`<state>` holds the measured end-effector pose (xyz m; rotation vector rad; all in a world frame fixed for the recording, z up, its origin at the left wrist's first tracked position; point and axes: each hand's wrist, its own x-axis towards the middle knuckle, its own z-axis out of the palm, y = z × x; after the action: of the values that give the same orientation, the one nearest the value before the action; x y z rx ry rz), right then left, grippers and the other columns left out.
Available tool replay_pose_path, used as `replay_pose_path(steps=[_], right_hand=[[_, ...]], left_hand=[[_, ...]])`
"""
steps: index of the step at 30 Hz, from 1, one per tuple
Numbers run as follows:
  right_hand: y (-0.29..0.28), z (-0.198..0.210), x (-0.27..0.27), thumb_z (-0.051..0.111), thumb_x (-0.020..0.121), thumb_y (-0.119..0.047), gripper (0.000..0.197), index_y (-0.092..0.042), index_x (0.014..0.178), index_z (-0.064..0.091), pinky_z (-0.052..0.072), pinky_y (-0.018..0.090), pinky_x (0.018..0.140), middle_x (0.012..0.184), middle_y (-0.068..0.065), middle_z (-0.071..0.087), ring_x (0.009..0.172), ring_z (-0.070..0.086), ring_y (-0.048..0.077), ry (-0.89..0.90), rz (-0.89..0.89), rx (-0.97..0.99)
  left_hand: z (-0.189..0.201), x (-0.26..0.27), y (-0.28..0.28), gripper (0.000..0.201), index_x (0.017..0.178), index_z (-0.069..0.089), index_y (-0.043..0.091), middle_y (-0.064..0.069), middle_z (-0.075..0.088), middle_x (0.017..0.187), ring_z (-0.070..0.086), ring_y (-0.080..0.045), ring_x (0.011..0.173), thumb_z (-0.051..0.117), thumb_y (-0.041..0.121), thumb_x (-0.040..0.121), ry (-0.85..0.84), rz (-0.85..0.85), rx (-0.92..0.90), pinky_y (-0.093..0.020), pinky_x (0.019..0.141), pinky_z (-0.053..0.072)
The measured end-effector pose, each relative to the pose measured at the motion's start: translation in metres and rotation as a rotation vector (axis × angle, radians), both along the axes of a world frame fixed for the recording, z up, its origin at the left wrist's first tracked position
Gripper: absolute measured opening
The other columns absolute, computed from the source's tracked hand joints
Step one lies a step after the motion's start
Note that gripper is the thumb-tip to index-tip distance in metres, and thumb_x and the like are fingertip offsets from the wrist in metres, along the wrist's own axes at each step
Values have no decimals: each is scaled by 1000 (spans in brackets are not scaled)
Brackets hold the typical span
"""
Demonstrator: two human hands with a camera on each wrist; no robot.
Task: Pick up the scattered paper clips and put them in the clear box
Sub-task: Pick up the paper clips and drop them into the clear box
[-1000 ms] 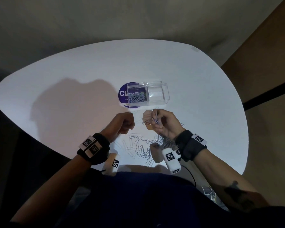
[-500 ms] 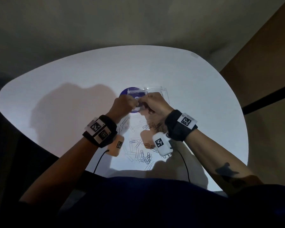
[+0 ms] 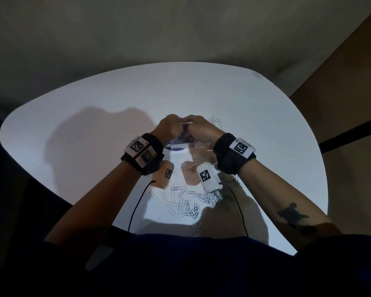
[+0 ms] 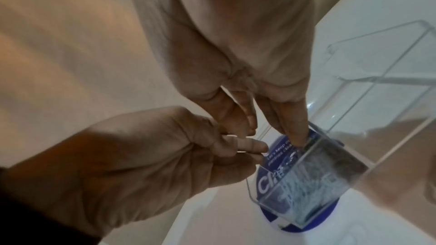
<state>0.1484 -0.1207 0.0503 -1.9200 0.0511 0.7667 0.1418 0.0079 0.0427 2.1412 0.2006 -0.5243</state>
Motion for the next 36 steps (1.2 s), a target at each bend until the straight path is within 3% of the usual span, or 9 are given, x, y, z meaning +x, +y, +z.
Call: replay_pose_path(steps=[3, 5, 9, 13, 18, 21, 25, 30, 36], right_hand=[[-11, 6, -6, 57, 87, 6, 27, -4, 109, 69, 51, 28, 68, 108, 14, 69, 85, 62, 20, -63, -35, 61], [-25, 8, -14, 62, 85, 5, 23, -11, 96, 72, 53, 30, 77, 96, 10, 73, 84, 65, 16, -99, -91, 106], [-66, 0, -38, 62, 85, 4, 26, -19, 89, 73, 49, 21, 72, 85, -6, 71, 77, 65, 6, -189, -73, -10], [-102, -21, -65, 68, 82, -1, 18, -18, 82, 76, 53, 21, 82, 101, -8, 74, 87, 67, 4, -254, -36, -243], [-112, -53, -83, 54, 83, -9, 27, -23, 85, 76, 54, 31, 88, 97, -6, 76, 94, 68, 14, -342, -14, -494], [-105, -61, -88, 63, 85, -16, 12, -21, 89, 73, 53, 35, 77, 88, -4, 70, 87, 65, 21, -405, 47, -533], [-94, -66, -91, 74, 80, -16, 19, -22, 99, 73, 49, 33, 74, 90, -5, 62, 85, 58, 17, -450, 72, -489], [-97, -72, -94, 74, 80, -8, 17, -23, 77, 68, 54, 39, 75, 86, -5, 65, 83, 63, 17, -465, 87, -456], [-117, -69, -96, 68, 77, -2, 24, -23, 67, 62, 55, 37, 78, 78, -9, 70, 77, 66, 13, -382, 77, -333]], left_hand=[[10, -14, 3, 11, 87, 61, 11, -12, 64, 97, 57, -23, 88, 51, 11, 85, -42, 23, -49, -37, 82, 48], [17, -27, 8, 19, 82, 60, 20, -5, 64, 94, 59, -20, 86, 49, 9, 92, -112, 7, -3, -34, 86, 49], [5, -57, 12, 22, 79, 65, 2, -7, 68, 82, 62, -25, 74, 44, 6, 82, -270, -129, 244, -37, 80, 52], [-23, -84, -2, 21, 97, 70, 12, -1, 71, 94, 62, -13, 75, 55, 7, 84, -218, -299, 248, -29, 80, 53], [-48, -102, -35, 24, 111, 63, 18, -2, 65, 106, 61, -23, 98, 56, 30, 91, -314, -396, 486, -34, 77, 46], [-62, -104, -47, 22, 110, 60, 15, -3, 60, 108, 56, -24, 104, 58, 27, 91, -379, -408, 590, -34, 73, 44], [-64, -101, -44, 10, 95, 63, 17, 0, 63, 95, 59, -23, 92, 66, 23, 87, -253, -243, 390, -32, 71, 43], [-54, -96, -19, 12, 79, 68, 24, 11, 61, 70, 57, -10, 72, 77, 30, 74, -133, -104, 192, -23, 66, 36], [-53, -93, 3, 13, 85, 67, 19, 5, 69, 83, 61, -20, 83, 74, 27, 77, -175, -86, 362, -28, 70, 41]])
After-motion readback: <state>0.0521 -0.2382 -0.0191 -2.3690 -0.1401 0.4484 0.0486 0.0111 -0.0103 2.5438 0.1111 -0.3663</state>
